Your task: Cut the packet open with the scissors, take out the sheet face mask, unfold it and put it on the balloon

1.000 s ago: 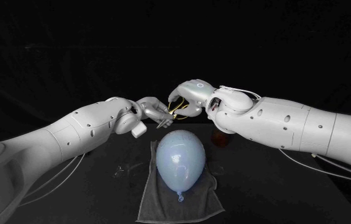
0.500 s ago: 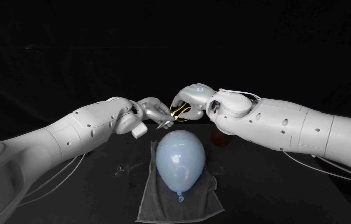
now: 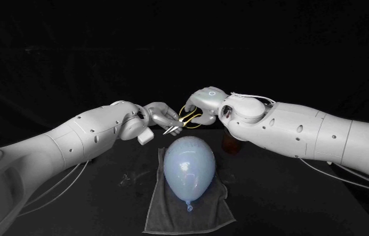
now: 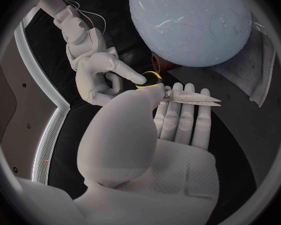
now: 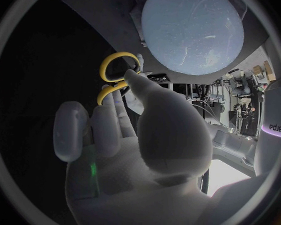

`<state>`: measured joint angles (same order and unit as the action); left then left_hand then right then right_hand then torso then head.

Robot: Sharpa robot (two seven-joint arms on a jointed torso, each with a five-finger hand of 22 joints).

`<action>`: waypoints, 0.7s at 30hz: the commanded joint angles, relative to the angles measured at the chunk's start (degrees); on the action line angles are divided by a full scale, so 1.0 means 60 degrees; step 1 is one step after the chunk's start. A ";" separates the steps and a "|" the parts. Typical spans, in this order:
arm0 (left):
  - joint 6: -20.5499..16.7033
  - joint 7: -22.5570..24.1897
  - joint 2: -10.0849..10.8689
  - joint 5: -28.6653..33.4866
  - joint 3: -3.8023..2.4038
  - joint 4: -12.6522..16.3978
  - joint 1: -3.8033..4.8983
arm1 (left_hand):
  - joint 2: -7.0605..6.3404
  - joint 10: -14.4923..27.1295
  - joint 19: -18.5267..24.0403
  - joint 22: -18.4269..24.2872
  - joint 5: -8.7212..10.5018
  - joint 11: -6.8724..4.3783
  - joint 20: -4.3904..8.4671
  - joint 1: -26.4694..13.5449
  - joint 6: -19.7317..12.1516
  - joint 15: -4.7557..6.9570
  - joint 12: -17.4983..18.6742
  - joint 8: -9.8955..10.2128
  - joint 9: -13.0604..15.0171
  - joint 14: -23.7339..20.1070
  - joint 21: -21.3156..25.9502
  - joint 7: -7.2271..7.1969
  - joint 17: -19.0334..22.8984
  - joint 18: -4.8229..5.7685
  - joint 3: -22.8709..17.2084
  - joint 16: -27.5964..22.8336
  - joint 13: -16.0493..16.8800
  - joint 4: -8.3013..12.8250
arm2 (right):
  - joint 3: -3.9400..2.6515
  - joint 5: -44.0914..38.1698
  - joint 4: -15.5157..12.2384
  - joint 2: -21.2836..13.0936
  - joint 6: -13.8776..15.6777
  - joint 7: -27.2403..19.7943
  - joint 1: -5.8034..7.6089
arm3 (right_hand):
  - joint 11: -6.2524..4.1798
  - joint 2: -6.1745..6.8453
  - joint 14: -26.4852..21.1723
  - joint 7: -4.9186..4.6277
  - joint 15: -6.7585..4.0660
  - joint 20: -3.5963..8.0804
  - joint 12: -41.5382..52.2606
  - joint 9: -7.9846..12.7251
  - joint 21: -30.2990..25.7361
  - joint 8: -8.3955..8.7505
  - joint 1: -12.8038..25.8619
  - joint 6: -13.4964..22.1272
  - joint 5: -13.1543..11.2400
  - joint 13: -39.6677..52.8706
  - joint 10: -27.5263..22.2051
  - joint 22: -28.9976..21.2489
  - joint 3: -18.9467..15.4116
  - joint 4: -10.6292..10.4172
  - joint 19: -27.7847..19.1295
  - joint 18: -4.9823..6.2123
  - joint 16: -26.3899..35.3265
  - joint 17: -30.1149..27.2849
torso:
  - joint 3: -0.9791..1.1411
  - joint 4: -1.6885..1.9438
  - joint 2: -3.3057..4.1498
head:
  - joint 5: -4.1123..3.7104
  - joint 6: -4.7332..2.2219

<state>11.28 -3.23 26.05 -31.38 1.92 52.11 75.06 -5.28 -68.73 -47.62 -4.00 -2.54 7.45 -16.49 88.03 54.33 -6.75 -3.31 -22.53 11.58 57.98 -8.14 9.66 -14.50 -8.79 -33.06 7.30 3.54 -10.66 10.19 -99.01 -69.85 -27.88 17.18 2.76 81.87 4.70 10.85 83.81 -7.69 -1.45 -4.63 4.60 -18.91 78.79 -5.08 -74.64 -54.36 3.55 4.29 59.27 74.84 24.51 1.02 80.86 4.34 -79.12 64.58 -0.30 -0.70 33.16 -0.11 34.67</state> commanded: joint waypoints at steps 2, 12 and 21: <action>0.0408 -0.0044 -0.0026 0.0098 -0.0008 0.0025 0.0020 | 0.0083 -0.0114 -0.0053 -0.0004 -0.0034 -0.0028 -0.0016 -0.0029 0.0000 0.0006 -0.0048 -0.0039 0.1154 0.0053 0.0048 0.0036 -0.0009 -0.0193 -0.0069 0.0003 0.0012 0.0004 | -0.0006 -0.0335 0.0121 0.0082 -0.0303 0.0268 0.0008 | 0.0008 -0.0081 0.0332 -0.0034 -0.0011 0.0000 0.0008 -0.0008 -0.0067 -0.0025 -0.0047 -0.0077 -0.0059 -0.0009 0.0054 -0.0020 0.0027 -0.0004 -0.0067 -0.0082 0.0019 -0.0014 | -0.0012 0.0003 -0.0002 | -0.0017 0.0006; 0.0482 -0.0041 -0.0077 0.0551 -0.0008 0.0032 0.0021 | 0.0086 -0.0115 -0.0054 -0.0004 -0.0033 -0.0028 -0.0017 -0.0043 -0.0001 0.0005 -0.0048 -0.0042 0.1158 0.0054 0.0048 0.0035 -0.0011 -0.0193 -0.0075 0.0003 0.0011 0.0008 | 0.0069 -0.0676 0.0252 0.0294 -0.1050 0.0472 -0.0030 | 0.0011 -0.0104 0.0321 -0.0046 0.0002 -0.0015 0.0015 -0.0011 -0.0059 -0.0044 -0.0089 -0.0118 -0.0078 -0.0006 0.0157 0.0006 0.0085 0.0008 -0.0065 -0.0087 0.0018 -0.0019 | -0.0021 0.0002 0.0000 | -0.0017 -0.0001; 0.0480 -0.0045 -0.0078 0.0876 -0.0008 0.0176 0.0021 | 0.0089 -0.0117 -0.0056 -0.0005 -0.0033 -0.0028 -0.0017 -0.0054 -0.0002 0.0005 -0.0048 -0.0045 0.1162 0.0055 0.0048 0.0033 -0.0013 -0.0192 -0.0080 0.0003 0.0012 0.0012 | 0.0108 -0.1172 0.0323 0.0532 -0.1514 0.1179 -0.0161 | -0.0035 -0.0058 0.0299 -0.0011 -0.0018 -0.0009 -0.0012 -0.0007 -0.0095 -0.0046 -0.0007 -0.0129 -0.0097 -0.0018 0.0192 -0.0024 0.0068 -0.0037 -0.0095 -0.0074 0.0050 -0.0098 | -0.0013 0.0012 0.0006 | -0.0032 -0.0015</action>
<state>12.93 -4.32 25.80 -28.61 2.00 52.74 75.02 -5.14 -69.02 -47.62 -4.00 -2.55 7.16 -16.49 87.88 54.10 -6.77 -3.25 -22.61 11.59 57.96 -8.14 9.83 -14.48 -8.76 -33.22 7.30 3.54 -10.49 10.79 -102.97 -67.93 -24.94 11.45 6.64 81.06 4.56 10.54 83.80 -8.03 -1.45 -4.85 4.59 -18.93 78.53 -5.10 -74.94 -55.05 3.31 4.23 60.15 74.79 24.85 1.02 80.62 4.34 -79.11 64.05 -0.41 -0.64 33.15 -0.24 34.61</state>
